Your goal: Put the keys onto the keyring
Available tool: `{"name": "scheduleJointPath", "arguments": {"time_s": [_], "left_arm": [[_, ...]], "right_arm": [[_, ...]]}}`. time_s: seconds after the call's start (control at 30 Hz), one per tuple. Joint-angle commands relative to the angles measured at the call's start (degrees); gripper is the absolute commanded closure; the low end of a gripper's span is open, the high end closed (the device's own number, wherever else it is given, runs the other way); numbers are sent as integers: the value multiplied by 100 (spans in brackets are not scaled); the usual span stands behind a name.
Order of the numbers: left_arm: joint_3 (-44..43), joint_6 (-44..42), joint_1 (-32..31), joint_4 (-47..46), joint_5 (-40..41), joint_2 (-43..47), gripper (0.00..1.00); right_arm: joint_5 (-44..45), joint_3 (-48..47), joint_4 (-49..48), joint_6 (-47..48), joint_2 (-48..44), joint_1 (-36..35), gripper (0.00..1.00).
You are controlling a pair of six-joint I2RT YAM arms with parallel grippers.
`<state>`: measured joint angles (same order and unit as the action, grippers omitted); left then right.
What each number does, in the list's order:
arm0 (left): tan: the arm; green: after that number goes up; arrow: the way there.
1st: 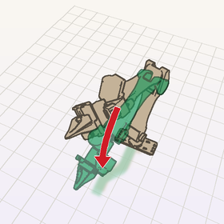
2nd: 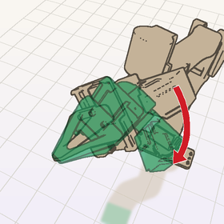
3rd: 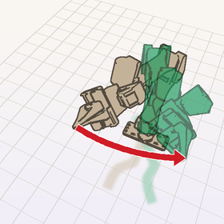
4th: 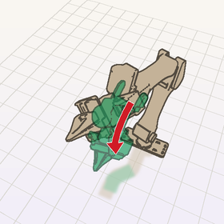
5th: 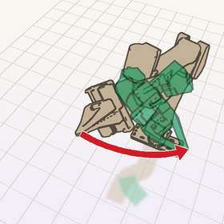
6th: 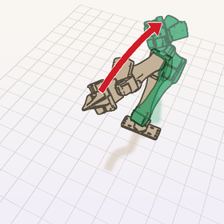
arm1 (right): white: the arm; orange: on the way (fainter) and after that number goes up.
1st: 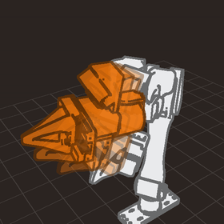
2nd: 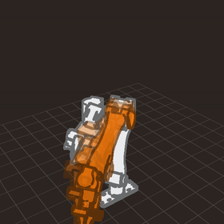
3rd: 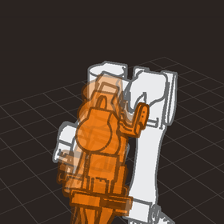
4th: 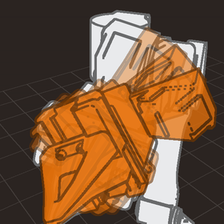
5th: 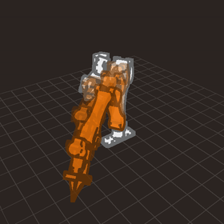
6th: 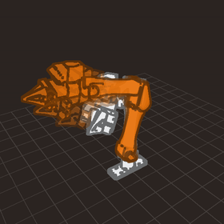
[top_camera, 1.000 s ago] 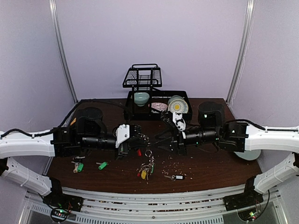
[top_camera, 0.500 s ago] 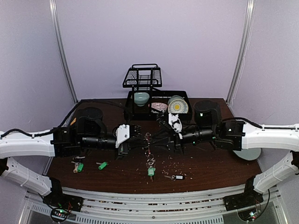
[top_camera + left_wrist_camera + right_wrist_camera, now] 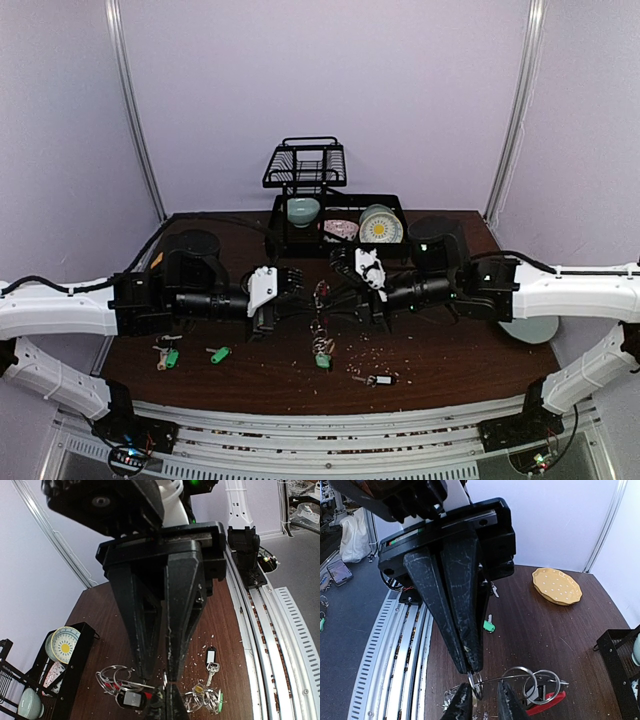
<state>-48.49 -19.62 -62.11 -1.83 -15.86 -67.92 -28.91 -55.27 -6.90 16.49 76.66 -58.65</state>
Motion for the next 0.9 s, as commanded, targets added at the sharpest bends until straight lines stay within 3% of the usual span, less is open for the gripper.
{"name": "scheduleJointPath", "arguments": {"time_s": [0.0,0.17,0.3,0.43,0.5,0.7,0.87], "left_arm": [[-214,-25,-30,-351,-58,77,100],[-215,-19,-30,-362,-83,66,100],[-167,230,-30,-445,23,161,100],[340,548,25,-848,40,600,73],[558,664,48,-1043,-41,783,68],[671,319,58,-1242,-334,862,70],[348,-23,45,-1069,-673,530,70]], "right_arm": [[-97,-193,72,33,63,-33,83],[-145,-221,57,34,73,-41,100],[-167,-111,-31,-4,-104,-28,100],[-547,225,-564,-211,-519,87,100],[-704,422,-872,-255,-682,104,100],[-541,775,-1435,208,-962,37,100],[-88,1346,-2328,1631,-1222,-92,100]]}}
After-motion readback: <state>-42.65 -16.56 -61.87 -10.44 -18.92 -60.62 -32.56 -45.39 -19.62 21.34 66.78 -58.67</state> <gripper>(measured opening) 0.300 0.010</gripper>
